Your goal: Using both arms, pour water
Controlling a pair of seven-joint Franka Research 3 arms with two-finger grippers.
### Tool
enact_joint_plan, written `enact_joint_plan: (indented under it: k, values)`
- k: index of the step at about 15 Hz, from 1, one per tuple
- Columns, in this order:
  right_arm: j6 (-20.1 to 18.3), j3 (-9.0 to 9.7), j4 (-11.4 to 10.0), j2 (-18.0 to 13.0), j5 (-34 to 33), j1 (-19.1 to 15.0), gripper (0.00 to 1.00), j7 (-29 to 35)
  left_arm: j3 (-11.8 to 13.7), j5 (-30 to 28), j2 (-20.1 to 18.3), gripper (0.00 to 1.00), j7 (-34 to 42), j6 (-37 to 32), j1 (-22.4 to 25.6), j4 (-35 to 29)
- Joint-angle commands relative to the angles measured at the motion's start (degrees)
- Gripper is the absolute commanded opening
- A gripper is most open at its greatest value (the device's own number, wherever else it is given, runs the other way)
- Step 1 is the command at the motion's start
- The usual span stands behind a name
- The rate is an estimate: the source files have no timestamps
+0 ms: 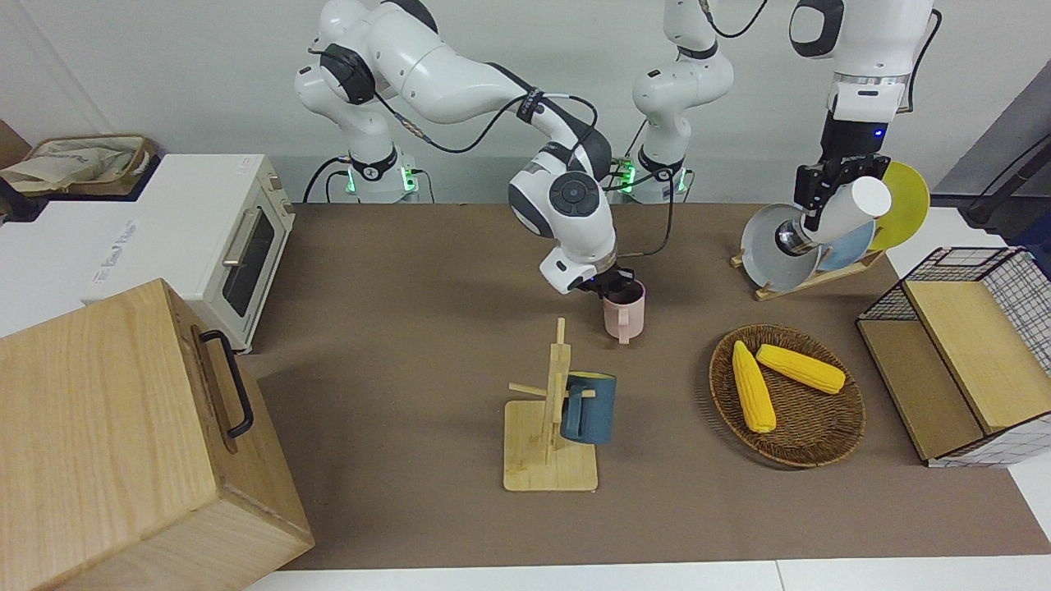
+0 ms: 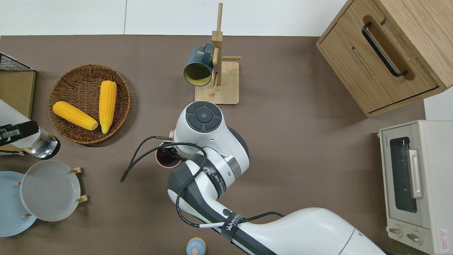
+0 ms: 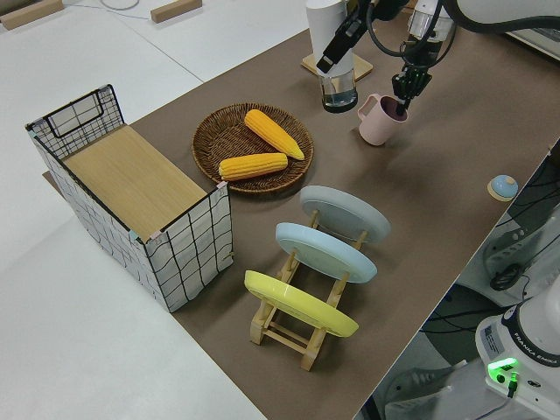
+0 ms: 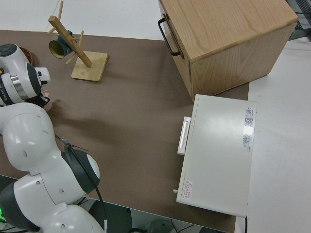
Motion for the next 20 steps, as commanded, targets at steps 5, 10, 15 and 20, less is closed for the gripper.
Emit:
enact_joint_plan:
  k: [5, 10, 15, 20]
  values:
    - [1.2, -0.12, 3.4, 1.2, -0.6, -0.1, 0.994, 0.6, 0.2, 1.1, -2.0, 0.06, -1.3, 1.7, -0.6, -1.2]
    - [0.0, -0.90, 4.0, -2.4, -0.9, -0.8, 0.994, 1.1, 0.2, 1.1, -2.0, 0.06, -1.4, 1.7, -0.6, -1.2]
    - [-8.5, -2.31, 3.4, -11.6, -1.0, -6.7, 0.994, 0.4, -0.6, 1.0, -2.1, 0.06, -3.5, 1.7, -2.7, -2.6]
    - [-19.9, -2.40, 3.4, -17.9, -3.0, -13.9, 0.994, -7.3, -2.0, 0.9, -2.1, 0.06, -7.0, 1.2, -8.0, -4.9]
